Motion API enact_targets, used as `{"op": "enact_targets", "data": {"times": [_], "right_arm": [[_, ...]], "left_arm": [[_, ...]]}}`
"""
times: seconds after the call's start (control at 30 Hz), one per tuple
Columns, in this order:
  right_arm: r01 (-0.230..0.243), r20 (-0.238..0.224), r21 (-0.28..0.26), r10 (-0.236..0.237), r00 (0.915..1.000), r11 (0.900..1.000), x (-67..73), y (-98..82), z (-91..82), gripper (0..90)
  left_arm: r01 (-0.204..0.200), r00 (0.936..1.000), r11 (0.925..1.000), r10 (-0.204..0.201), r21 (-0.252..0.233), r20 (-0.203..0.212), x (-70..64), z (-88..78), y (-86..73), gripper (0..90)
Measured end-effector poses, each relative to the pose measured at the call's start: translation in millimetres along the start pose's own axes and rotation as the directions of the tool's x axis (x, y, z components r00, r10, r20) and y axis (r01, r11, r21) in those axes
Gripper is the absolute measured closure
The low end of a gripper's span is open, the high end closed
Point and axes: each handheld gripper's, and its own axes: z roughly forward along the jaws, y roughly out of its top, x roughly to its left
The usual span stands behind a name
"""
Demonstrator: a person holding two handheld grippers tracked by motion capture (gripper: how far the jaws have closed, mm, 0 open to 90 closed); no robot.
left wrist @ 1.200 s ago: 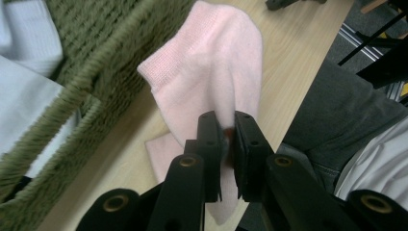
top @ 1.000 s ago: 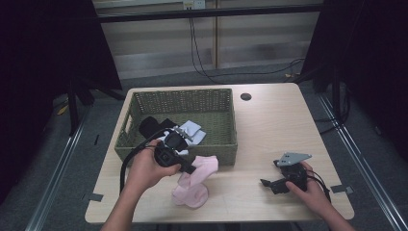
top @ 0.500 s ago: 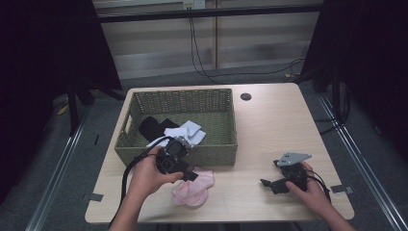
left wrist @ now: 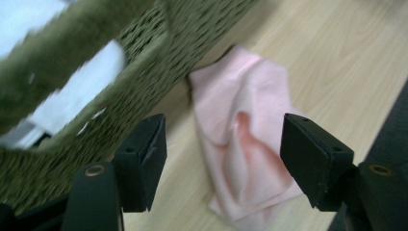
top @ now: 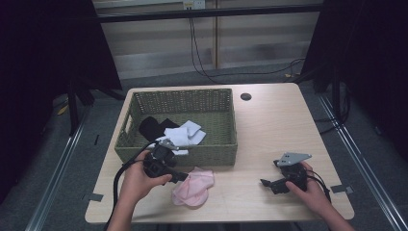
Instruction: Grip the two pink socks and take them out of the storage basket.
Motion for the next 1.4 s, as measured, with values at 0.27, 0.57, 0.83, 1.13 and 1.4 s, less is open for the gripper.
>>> {"op": "enact_targets", "data": {"times": [0.27,0.57,0.83,1.13,1.4], "right_arm": [[0.000,0.000,0.000,0.000,1.0000,1.000,0.0,0.0,0.0,9.7],[0.000,0.000,0.000,0.000,1.0000,1.000,0.0,0.0,0.0,9.7],[0.000,0.000,0.000,0.000,1.0000,1.000,0.0,0.0,0.0,9.6],[0.000,0.001,0.000,0.000,1.0000,1.000,0.1,0.0,0.0,9.6],[0.000,0.001,0.000,0.000,1.0000,1.000,0.1,0.0,0.0,9.6]], "left_arm": [[0.028,0.9994,0.9990,-0.029,-0.036,-0.020,16.1,4.5,-20.6,31.6],[0.072,0.9961,0.9952,-0.075,-0.066,-0.046,30.0,10.2,-44.4,29.7],[0.069,0.9939,0.9925,-0.077,-0.101,-0.078,38.4,16.7,-60.1,29.5],[0.020,0.9908,0.9944,-0.033,-0.103,-0.131,38.1,31.0,-74.4,23.8],[-0.029,0.9851,0.9881,0.003,-0.151,-0.172,35.1,36.7,-79.9,19.1]]}}
